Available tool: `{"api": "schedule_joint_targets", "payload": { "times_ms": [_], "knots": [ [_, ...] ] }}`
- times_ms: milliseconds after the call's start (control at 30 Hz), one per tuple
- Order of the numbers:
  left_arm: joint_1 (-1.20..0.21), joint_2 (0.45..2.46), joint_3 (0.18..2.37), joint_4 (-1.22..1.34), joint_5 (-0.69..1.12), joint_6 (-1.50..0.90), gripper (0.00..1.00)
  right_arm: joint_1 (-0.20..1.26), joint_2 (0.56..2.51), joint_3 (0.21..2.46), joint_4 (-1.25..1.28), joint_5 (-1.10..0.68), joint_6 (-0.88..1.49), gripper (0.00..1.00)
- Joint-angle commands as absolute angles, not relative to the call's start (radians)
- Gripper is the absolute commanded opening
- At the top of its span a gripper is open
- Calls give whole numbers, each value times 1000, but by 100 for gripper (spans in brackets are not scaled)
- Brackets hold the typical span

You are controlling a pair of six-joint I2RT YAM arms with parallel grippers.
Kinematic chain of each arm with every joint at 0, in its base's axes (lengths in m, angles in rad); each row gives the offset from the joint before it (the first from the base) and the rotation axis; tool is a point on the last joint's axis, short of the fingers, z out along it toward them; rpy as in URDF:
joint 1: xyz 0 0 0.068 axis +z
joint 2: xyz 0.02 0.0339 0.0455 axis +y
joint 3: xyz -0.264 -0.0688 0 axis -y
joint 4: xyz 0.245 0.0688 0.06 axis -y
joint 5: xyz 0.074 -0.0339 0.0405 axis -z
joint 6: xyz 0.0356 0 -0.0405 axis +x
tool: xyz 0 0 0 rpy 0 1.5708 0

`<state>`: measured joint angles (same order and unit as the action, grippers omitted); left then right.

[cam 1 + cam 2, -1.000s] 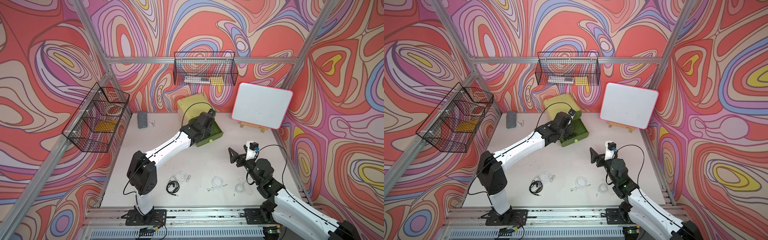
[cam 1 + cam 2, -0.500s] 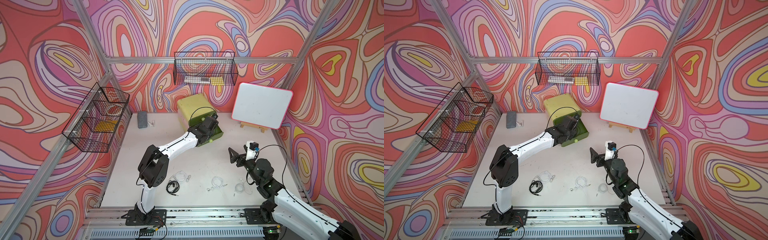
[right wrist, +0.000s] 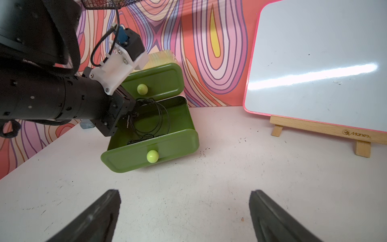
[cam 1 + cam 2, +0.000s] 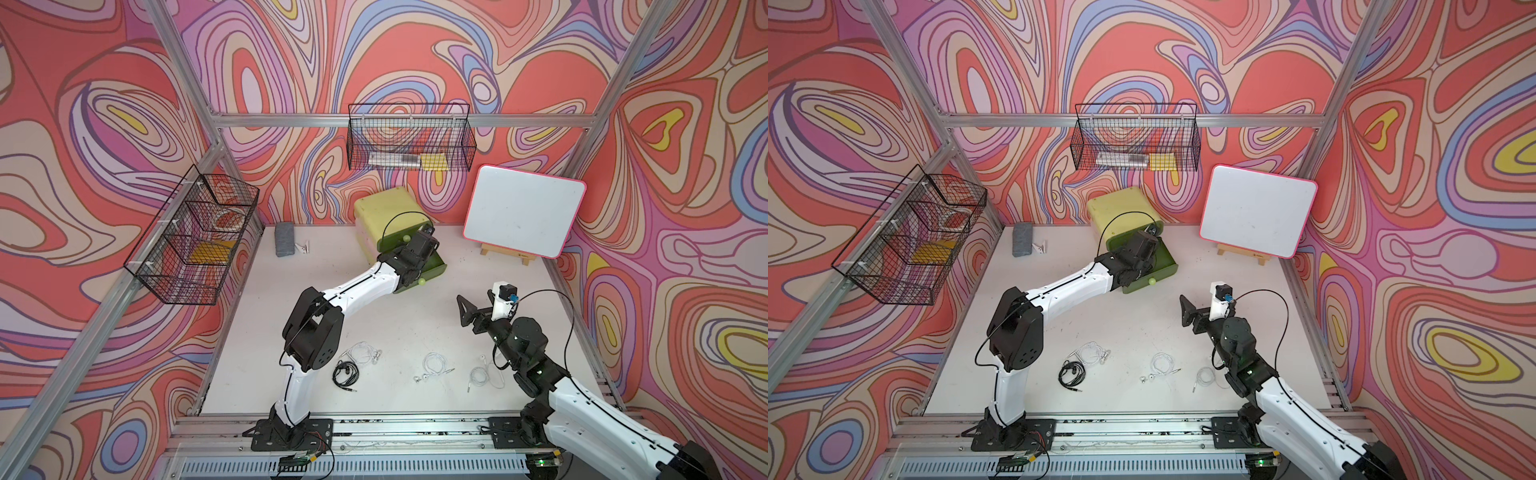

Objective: Place the wired earphones into the drawer by color
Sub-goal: Place the wired earphones in the drawer.

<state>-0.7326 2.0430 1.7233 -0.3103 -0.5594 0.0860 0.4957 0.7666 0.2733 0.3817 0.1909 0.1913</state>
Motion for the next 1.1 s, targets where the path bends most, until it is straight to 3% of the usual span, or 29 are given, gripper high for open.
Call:
{"api": "schedule_joint_targets", "payload": {
  "times_ms": [0,167,333,767,1067],
  "knots": [
    [-735,2065,1756,-326,-586,69,0,491,754,260,382,198,184,98],
    [-735,2069,1765,-348,-557,63,2,491,753,260,382,198,184,98],
    [-735,2061,1770,-366,-536,53,28,491,753,259,382,197,184,98],
    [-738,1846,1634,-412,-412,-62,56,491,761,274,383,121,183,98],
    [-738,1578,1348,-437,-353,-201,87,492,861,329,381,-3,230,98]
  ]
}}
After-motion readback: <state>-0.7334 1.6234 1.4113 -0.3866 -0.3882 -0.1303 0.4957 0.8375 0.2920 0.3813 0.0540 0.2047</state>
